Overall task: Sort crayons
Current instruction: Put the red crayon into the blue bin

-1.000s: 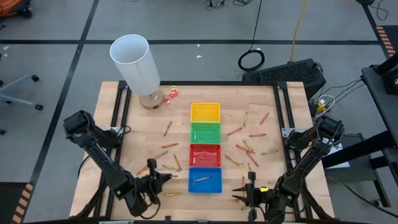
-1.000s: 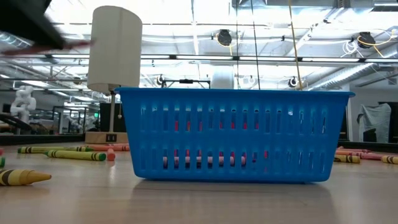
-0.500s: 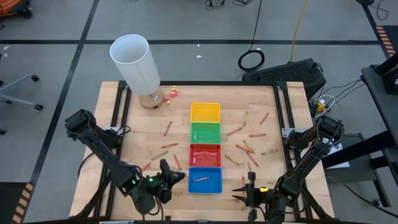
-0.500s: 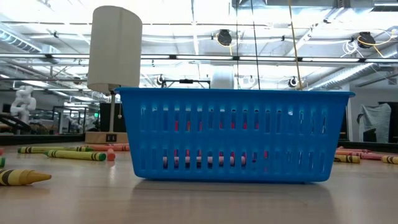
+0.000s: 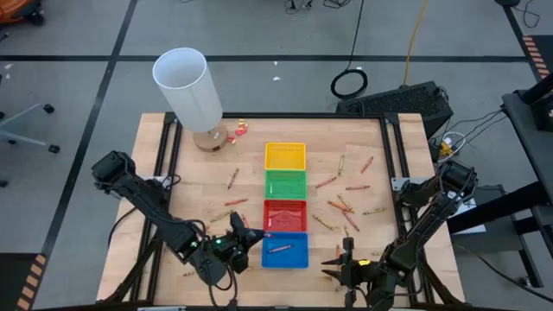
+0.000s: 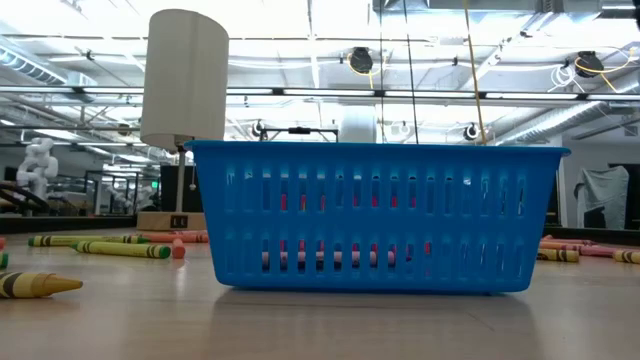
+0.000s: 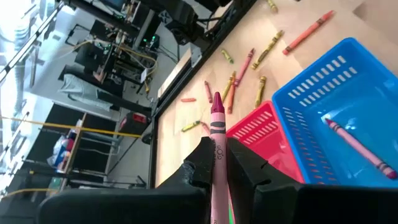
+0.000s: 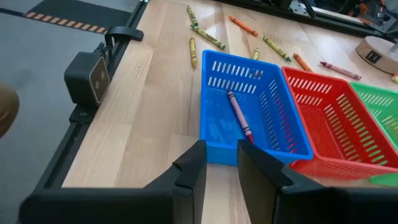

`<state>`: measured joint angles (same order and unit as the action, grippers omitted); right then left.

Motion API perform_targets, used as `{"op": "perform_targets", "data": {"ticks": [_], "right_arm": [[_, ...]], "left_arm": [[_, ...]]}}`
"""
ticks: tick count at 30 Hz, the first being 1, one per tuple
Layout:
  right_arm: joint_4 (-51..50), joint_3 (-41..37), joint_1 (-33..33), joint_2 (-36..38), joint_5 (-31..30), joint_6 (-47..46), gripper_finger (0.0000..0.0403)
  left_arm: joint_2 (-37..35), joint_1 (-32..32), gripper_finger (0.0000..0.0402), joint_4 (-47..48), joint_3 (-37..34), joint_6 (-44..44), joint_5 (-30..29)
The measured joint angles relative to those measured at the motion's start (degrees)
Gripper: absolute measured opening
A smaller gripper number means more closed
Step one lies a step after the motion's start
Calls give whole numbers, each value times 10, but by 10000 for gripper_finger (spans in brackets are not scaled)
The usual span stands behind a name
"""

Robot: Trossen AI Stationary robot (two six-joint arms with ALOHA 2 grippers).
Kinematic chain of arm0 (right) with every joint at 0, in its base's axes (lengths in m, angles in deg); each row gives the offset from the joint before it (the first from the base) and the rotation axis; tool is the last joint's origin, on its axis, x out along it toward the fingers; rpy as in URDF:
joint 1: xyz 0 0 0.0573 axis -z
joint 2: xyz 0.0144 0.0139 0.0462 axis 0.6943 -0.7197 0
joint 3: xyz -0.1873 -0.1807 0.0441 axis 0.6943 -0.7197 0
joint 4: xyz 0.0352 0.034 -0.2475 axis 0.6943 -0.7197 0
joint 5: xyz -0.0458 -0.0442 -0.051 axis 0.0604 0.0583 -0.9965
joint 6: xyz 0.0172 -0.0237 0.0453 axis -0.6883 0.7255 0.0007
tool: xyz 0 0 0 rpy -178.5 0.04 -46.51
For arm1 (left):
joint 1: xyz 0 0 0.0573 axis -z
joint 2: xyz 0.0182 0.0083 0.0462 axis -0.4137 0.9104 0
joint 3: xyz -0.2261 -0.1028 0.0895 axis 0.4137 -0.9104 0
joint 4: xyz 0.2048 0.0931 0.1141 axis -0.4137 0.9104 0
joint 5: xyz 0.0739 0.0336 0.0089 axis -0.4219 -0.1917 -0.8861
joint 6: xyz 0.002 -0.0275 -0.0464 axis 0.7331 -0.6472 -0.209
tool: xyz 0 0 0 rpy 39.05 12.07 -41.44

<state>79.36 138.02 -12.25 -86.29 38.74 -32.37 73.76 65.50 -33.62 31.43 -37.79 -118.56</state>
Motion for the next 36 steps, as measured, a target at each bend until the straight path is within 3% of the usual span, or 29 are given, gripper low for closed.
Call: {"op": "perform_targets", "data": {"ticks": [23,30,36], "right_arm": [[0,0,14,0,0,-32,75],[5,0,20,-2,-1,-43,75],[79,0,38,-41,-2,-8,75]], "left_arm": [[0,-6,28,-103,0,-17,72],[0,-6,28,-108,0,-208,73],[0,-6,28,-112,0,-361,73]]}}
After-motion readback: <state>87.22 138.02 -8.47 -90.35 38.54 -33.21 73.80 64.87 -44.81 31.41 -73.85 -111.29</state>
